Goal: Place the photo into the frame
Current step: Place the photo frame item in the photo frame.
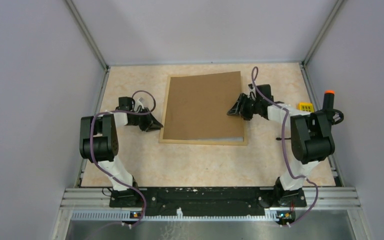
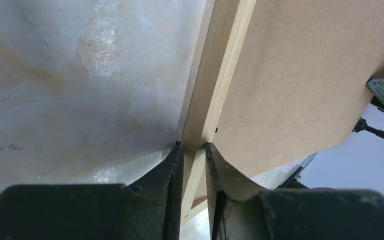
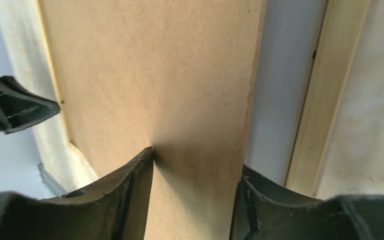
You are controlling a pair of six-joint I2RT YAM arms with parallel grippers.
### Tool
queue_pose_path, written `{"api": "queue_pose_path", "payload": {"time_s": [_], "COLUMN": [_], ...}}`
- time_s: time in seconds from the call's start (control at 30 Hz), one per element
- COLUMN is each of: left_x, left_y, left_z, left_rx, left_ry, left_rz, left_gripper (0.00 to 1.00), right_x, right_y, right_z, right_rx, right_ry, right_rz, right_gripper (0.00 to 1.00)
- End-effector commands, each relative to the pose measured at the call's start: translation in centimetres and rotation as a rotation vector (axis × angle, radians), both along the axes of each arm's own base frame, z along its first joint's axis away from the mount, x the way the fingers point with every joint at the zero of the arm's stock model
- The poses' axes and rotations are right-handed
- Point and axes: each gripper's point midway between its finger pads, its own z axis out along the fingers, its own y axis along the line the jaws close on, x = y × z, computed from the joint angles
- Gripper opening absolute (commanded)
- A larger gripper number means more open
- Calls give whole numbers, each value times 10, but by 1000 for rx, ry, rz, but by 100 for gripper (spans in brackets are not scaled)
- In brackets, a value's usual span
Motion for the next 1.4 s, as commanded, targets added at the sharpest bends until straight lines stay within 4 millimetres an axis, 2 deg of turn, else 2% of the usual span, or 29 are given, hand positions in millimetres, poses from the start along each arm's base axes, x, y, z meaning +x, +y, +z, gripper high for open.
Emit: {"api": "queue_pose_path", "payload": {"time_s": [0.0, 0.17, 0.27, 0.4, 0.57, 0.77, 0.87, 0.97, 1.1, 1.2, 1.37], "left_x": [1, 0, 1, 1, 1, 1, 0, 0, -1, -1, -1], "left_y": [-11, -10, -10, -10, -10, -9, -10, -11, -11, -11, -13], "left_z": [7, 6, 7, 8, 9, 9, 8, 9, 8, 7, 6], "left_rx": [-39, -34, -30, -29, -26, -22, -28, -32, -37, -31, -35], "left_ry": [-30, -25, -29, -31, -35, -35, -32, -32, -30, -26, -23], "left_rz": [-45, -44, -43, -45, -46, -48, -51, -52, -53, -54, -59], "left_gripper": [26, 26, 26, 26, 26, 26, 26, 26, 26, 26, 27], "right_x": [0, 1, 4, 13, 19, -1, -13, -23, -32, -34, -35], "right_y": [-12, -29, -32, -37, -31, -29, -33, -39, -36, -34, -30], "right_z": [-1, 0, 12, 26, 24, 17, 15, 10, -3, -7, -13], "right_rx": [-199, -397, -468, -537, -515, -398, -264, -269, -247, -232, -206], "right_ry": [-20, -11, -37, -73, -75, -42, -31, -22, -1, 2, 16], "right_rz": [44, 41, 48, 43, 63, 62, 29, 28, 52, 53, 63], "right_gripper": [53, 75, 82, 86, 86, 86, 73, 73, 70, 64, 63]}}
